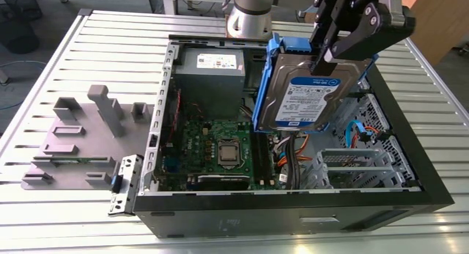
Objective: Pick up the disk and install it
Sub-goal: 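Pick up the disk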
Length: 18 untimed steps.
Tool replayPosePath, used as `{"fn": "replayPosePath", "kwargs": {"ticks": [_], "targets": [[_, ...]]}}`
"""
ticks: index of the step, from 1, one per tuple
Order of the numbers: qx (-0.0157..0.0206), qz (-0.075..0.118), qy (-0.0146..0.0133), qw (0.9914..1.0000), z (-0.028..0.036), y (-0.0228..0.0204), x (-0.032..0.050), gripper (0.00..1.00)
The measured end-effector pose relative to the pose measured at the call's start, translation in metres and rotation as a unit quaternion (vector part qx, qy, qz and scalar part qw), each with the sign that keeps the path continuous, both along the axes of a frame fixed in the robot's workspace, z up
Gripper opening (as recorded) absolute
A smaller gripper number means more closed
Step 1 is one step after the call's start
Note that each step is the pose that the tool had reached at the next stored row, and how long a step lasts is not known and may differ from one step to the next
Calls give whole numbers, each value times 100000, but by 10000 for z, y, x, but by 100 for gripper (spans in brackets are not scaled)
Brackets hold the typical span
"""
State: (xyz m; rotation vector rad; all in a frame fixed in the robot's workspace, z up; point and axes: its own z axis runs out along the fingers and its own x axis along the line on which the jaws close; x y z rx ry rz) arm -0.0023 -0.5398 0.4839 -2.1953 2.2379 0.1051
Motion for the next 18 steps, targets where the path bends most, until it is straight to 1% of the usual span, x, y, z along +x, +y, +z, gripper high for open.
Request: {"fn": "replayPosePath", "kwargs": {"ticks": [10,13,18], "targets": [[-11,-1,2,100000,1,-6,9,35],[-31,4,2,100000,0,-26,10,35],[-48,-1,0,100000,0,-85,9,35]]}}
